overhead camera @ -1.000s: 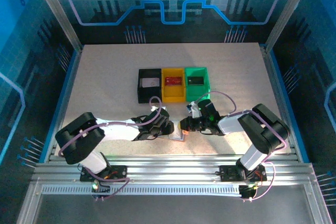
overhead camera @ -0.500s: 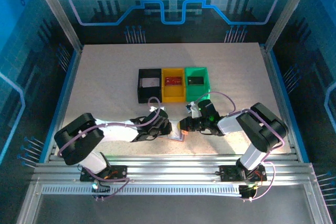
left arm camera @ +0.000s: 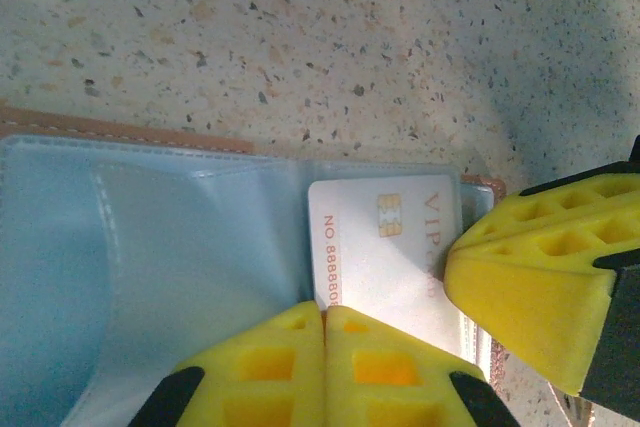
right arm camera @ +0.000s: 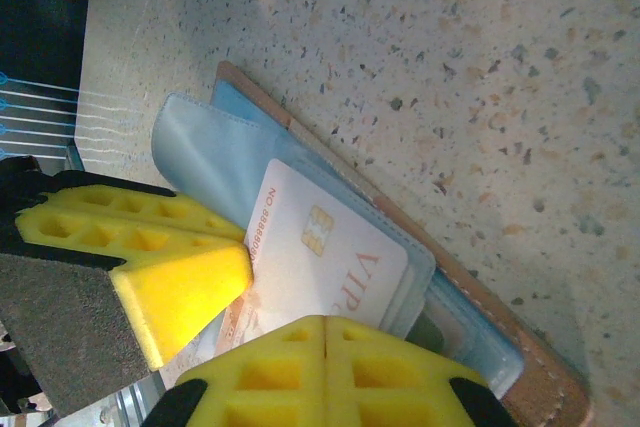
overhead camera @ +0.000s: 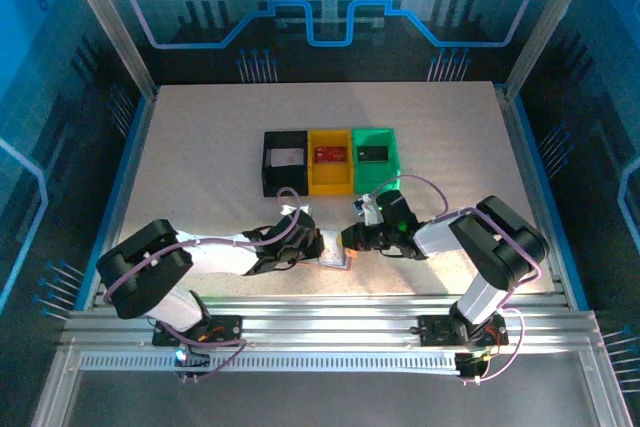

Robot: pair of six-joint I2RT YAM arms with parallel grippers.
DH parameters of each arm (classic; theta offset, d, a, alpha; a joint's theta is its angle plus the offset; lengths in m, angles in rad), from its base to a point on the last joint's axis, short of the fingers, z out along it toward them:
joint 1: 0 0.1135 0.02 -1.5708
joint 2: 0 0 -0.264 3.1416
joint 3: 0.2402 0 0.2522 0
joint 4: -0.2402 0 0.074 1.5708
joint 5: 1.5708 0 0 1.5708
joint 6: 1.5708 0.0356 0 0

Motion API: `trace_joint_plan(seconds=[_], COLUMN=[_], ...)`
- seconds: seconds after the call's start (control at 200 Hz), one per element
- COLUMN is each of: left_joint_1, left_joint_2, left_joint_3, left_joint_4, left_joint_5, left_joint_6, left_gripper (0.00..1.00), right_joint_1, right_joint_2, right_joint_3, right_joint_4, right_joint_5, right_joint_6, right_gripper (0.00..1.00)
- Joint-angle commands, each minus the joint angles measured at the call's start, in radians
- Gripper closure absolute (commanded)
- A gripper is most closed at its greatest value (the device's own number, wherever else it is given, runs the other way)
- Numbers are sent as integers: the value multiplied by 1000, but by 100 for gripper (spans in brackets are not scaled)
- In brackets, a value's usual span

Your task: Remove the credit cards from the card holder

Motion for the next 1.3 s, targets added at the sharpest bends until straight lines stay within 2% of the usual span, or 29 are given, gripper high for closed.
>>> trace_joint_plan(seconds=[0.0, 0.42, 0.61, 0.735, 0.95, 1.161, 1.296], left_joint_1=[-13, -10, -9, -8, -7, -9, -17], left_joint_2=[-44, -151, -176, -170, -113, -32, 3], left_joint_3=[-19, -83, -100, -101, -68, -17, 17], left_joint_4=[87, 69, 68, 58, 33, 45, 41], left_joint_5=[22, -3, -7, -5, 17, 54, 68], left_joint_6=[-5, -5, -7, -11, -17, -26, -28], left_gripper=[100, 100, 100, 100, 100, 100, 100], right_joint_1=[35, 32, 31, 32, 36, 53, 58], right_joint_2=[35, -4, -38, -68, -207, -292, -275], right_joint_3=[-45, -52, -60, -60, -41, 5, 7], right_joint_4=[-126, -134, -140, -154, -296, -486, -495], right_joint_5=[22, 24, 26, 22, 64, 169, 174], right_joint_6=[-5, -14, -22, -24, -30, -39, -36], right_gripper=[100, 100, 97, 88, 78, 76, 77])
